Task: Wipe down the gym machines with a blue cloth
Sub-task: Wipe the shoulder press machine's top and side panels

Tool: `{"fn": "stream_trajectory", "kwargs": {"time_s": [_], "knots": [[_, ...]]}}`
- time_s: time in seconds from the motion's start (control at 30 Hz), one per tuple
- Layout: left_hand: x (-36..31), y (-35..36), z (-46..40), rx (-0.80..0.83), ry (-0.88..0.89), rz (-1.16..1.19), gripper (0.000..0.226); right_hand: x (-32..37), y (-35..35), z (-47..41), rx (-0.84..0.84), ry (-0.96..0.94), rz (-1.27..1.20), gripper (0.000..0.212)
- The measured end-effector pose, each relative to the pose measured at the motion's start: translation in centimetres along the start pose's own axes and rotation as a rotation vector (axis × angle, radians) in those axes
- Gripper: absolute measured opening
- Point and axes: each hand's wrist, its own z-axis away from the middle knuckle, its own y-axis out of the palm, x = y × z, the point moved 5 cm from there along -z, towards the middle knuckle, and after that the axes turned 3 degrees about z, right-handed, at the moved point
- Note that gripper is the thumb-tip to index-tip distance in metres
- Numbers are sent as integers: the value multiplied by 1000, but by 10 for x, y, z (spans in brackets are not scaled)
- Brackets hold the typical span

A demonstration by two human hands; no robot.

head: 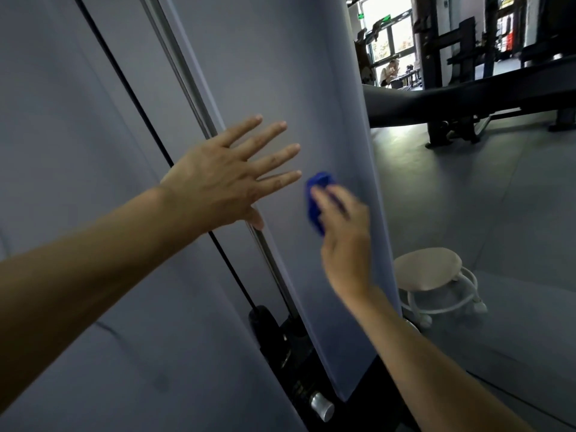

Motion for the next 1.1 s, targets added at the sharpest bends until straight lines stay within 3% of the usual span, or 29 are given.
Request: {"fn": "stream_trajectory", "kwargs": {"time_s": [0.07, 0.13, 0.27, 0.37, 0.5, 0.67, 0.8, 0.93, 1.0, 1.1], "knots": [[-1, -1, 0, -2, 5, 4, 96, -29, -2, -27, -41, 333, -56, 53], [-3, 0, 0, 1, 6, -1, 96, -17, 0, -26, -62, 485, -58, 48], [-2, 0, 0, 10, -2, 18, 97, 47, -2, 13, -13, 409, -113, 49], [2, -9, -1, 3, 2, 42, 102, 64, -7, 18, -6, 511, -195, 55], [51, -23, 9, -19, -69, 3, 108, 114, -20, -31, -137, 456, -336, 53], [128, -33, 24, 0, -186, -16, 97, 179, -12, -107, -183, 311, -238, 50], [117, -26, 17, 21, -137, -8, 94, 151, 3, -68, -174, 312, -166, 49], [111, -19, 8, -13, -121, 42, 99, 104, 5, 8, -93, 580, -158, 49], [110, -17, 5, -15, -126, 53, 102, 115, 5, -13, -74, 604, -152, 50], [108, -18, 2, -12, -137, 76, 110, 157, 1, -86, -100, 496, -176, 54]]}}
